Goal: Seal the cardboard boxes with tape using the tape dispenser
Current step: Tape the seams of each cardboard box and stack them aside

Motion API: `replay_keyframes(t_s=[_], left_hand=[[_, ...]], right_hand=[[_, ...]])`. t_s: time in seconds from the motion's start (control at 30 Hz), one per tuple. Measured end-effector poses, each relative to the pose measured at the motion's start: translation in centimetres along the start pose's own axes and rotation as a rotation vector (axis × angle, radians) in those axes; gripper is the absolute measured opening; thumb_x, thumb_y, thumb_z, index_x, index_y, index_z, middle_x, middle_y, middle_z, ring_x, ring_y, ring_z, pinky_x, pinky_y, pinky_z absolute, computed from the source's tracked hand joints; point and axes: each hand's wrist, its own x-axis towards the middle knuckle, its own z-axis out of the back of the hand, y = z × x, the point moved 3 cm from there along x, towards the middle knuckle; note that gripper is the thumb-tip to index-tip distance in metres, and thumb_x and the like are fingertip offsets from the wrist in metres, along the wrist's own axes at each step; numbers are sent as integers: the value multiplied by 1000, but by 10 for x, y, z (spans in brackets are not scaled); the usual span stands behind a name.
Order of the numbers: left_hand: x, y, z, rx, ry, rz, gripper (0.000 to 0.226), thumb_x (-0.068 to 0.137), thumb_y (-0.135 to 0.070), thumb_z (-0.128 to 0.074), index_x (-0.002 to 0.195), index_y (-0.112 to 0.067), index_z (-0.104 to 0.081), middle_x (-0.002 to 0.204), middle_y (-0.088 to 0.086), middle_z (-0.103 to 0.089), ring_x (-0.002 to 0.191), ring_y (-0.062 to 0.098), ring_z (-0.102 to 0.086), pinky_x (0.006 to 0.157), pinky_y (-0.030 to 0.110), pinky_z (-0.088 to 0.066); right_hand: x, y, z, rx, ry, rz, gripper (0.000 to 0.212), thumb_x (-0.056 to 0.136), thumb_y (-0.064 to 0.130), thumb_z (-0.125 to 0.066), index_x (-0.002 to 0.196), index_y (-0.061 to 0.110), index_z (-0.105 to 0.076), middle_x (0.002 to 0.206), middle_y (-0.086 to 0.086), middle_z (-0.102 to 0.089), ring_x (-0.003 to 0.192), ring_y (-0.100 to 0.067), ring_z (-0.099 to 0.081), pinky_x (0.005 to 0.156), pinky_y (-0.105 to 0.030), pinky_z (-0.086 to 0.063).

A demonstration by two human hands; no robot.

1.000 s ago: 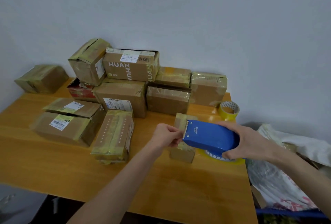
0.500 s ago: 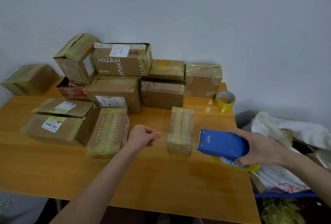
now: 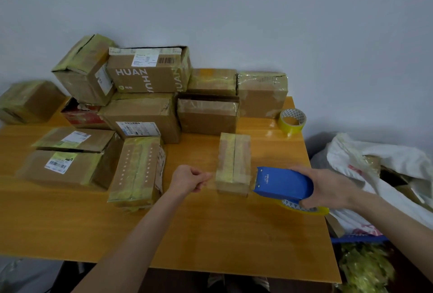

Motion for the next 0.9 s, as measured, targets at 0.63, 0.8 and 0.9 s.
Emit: replay_keyframes(t_s=[0.63,0.8,0.9], left_hand=[[-21,1,-13,433,-329,-614,30,89,-15,-65,118,-9,-64,104,1,-58,92,11,-57,82,18,-47],[-46,-31,-42,415,-283,-871,23,85,-12,-61,106,-10,-71,100,4,-69,93,16,-65,81,32,-58],[-47,-35,-66,695,-116,-911,40,94,-20,-52,135,-17,-52,145,-3,-43,137,15,-35,114,38,-26]], right_hand=[[20,-6,-17,65,17,-2,88,65,53,-77,140,47,-31,114,19,-55,100,-9,-57,84,-35,-51],[18,-7,-17,59,-20,19,84,68,57,-76,138,47,-31,112,20,-54,97,-7,-55,82,-30,-49],[18,-9,-17,42,-27,22,80,69,55,-75,136,48,-32,112,18,-55,100,-9,-56,82,-31,-50]])
